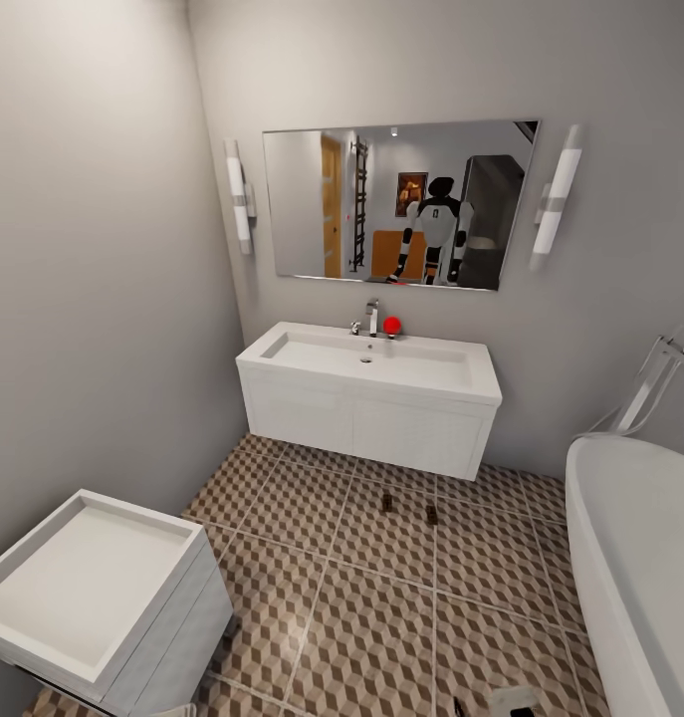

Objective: Take the four mousetraps from the cabinet in the bathroom and place them on the bathroom floor. Make sure all four end up on the same floor surface, and ensure that at least two of them are either under or directly next to the same bathroom sink.

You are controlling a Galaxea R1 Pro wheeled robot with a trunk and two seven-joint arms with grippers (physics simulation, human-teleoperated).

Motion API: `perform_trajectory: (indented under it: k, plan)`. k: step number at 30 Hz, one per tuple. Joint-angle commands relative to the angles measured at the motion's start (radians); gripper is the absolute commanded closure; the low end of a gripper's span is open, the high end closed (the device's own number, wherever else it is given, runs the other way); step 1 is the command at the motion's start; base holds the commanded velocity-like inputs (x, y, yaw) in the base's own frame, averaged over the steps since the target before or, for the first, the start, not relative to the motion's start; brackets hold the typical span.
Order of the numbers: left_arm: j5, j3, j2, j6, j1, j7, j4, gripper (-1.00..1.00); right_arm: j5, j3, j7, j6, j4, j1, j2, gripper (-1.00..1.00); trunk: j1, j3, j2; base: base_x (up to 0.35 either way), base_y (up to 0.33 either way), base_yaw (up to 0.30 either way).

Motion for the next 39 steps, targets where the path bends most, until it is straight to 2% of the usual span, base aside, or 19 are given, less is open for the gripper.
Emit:
perform_trajectory:
  k: [1,7,25,29,33,39]
  plan:
    - [0.002,-0.009,-0.001,-0.004,-0.002,0.005,0.003,-1.00,0.008,0.007,-0.010,0.000,0.001,0.005,0.001,-1.00,0.001,-0.002,-0.002,0.000,0.000,0.000]
    - [0.002,-0.009,-0.001,-0.003,-0.002,0.005,0.003,-1.00,0.008,0.006,-0.016,0.006,-0.002,0.023,0.006,-1.00,0.001,-0.002,-0.002,0.000,0.000,0.000]
    - [0.000,-0.010,-0.001,-0.003,-0.002,0.002,0.007,-1.00,0.007,0.005,-0.011,-0.004,-0.008,0.026,0.011,-1.00,0.001,-0.002,-0.002,0.000,0.000,0.000]
    - [0.000,-0.010,-0.013,-0.002,-0.002,-0.002,0.009,-1.00,0.006,0.005,-0.010,-0.003,-0.008,0.026,0.011,-1.00,0.001,-0.002,-0.002,0.000,0.000,0.006]
    - [0.001,-0.010,-0.019,-0.002,-0.002,-0.003,0.010,-1.00,0.005,0.004,-0.011,-0.001,-0.008,0.026,0.010,-1.00,0.001,-0.005,-0.002,0.000,0.000,0.128]
    - [0.002,-0.009,-0.012,-0.001,-0.002,-0.003,0.012,-1.00,0.006,0.004,-0.012,0.000,-0.008,0.026,0.011,-1.00,0.001,-0.011,-0.002,0.000,0.000,0.197]
